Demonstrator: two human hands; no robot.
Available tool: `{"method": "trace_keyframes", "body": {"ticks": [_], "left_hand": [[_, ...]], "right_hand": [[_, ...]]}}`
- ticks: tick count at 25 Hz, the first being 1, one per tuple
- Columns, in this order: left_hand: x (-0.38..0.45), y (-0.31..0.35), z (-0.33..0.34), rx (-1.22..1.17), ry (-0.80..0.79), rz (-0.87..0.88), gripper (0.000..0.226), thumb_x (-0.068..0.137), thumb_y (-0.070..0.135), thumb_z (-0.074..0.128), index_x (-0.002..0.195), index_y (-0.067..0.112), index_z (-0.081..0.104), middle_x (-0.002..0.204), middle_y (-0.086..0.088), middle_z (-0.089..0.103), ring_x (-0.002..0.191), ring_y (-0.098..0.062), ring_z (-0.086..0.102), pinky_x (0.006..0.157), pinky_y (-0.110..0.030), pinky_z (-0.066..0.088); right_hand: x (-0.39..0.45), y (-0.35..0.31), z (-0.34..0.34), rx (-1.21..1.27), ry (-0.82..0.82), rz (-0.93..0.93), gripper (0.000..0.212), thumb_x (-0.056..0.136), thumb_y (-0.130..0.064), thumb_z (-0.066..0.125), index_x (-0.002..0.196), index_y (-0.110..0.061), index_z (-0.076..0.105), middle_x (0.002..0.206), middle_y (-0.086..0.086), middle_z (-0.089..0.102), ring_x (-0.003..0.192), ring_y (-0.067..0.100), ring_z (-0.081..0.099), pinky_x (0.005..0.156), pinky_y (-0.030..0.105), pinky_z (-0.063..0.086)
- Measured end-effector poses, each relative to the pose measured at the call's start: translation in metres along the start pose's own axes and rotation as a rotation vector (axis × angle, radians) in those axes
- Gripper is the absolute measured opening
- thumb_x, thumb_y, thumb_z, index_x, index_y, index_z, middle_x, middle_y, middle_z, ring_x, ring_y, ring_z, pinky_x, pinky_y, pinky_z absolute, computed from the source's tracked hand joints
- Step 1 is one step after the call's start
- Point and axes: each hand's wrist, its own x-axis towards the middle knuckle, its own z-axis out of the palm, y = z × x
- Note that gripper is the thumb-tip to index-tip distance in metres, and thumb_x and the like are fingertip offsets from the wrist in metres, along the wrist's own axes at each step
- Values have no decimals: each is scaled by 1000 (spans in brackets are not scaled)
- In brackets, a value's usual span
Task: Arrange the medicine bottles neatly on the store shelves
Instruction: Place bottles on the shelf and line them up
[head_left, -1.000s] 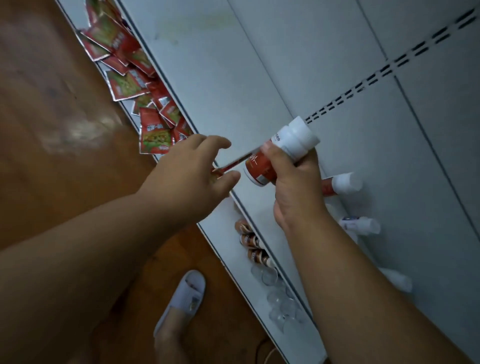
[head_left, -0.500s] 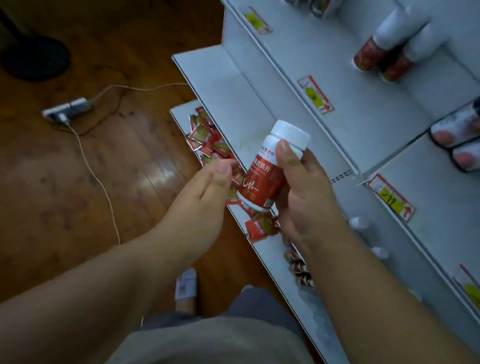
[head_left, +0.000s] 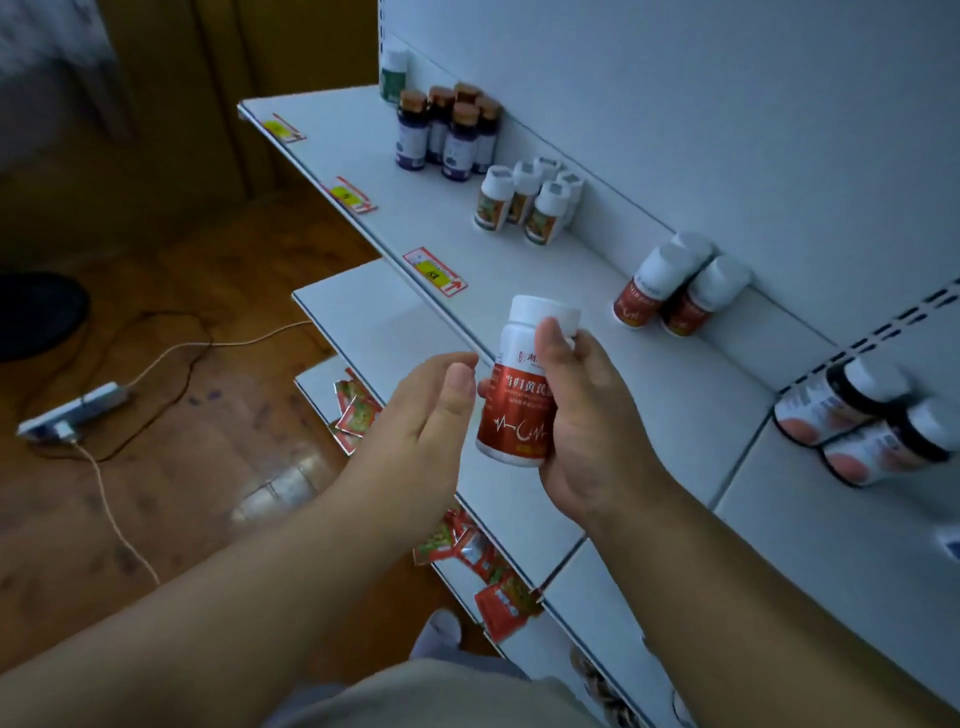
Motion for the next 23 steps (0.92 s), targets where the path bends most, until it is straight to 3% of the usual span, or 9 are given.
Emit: {"method": "trace_keyframes", "body": {"ticks": [5, 8, 10, 12, 15, 19, 23], "left_hand": [[67, 21, -5, 134, -166, 53, 74, 85, 79, 15, 140, 37, 39, 139, 14, 48, 125, -4, 44, 107, -38, 40], [112, 25, -3, 283, -317, 169, 80, 83, 80, 11, 144, 34, 37, 142, 12, 46, 128, -5, 41, 109, -37, 38], [147, 25, 1, 376, -454, 272, 77, 85, 77, 13, 143, 32, 37, 140, 9, 47, 124, -5, 41, 105, -30, 36], [181, 24, 12, 491, -593, 386, 71, 88, 69, 18, 145, 31, 34, 142, 5, 46, 124, -8, 40, 101, -25, 32], [216, 27, 29, 696, -702, 472, 69, 94, 64, 26, 151, 27, 25, 155, 2, 33, 140, -16, 31, 111, -34, 29], [250, 35, 64, 851, -600, 777, 72, 94, 61, 41, 153, 25, 19, 160, 0, 20, 146, -22, 20, 117, -39, 21], [268, 47, 103, 968, -537, 1011, 81, 97, 54, 38, 155, 19, -6, 163, -1, -16, 148, -18, -19, 120, -38, -2]], "right_hand": [[56, -27, -7, -25, 146, -100, 31, 76, -53, 66, 99, -32, 67, 95, 2, 71, 93, 22, 72, 85, 53, 58], [76, -32, -11, -156, 280, -171, 47, 73, -60, 73, 109, -30, 65, 102, -2, 73, 97, 15, 72, 86, 43, 58], [93, -30, -15, -228, 415, -226, 48, 73, -52, 77, 112, -26, 65, 103, -5, 74, 95, 9, 71, 85, 35, 57], [107, -25, -25, -277, 577, -228, 51, 71, -51, 81, 113, -27, 64, 104, -7, 74, 96, 8, 70, 86, 36, 56], [119, -16, -50, -402, 743, -161, 52, 72, -49, 79, 118, -30, 61, 110, -10, 70, 102, 7, 67, 92, 41, 55], [129, -17, -95, -490, 891, -69, 50, 80, -39, 78, 124, -26, 57, 118, -8, 65, 110, 14, 60, 91, 37, 51], [140, -19, -131, -598, 889, -46, 44, 83, -33, 77, 121, -21, 57, 112, -5, 65, 103, 14, 61, 81, 31, 48]]}}
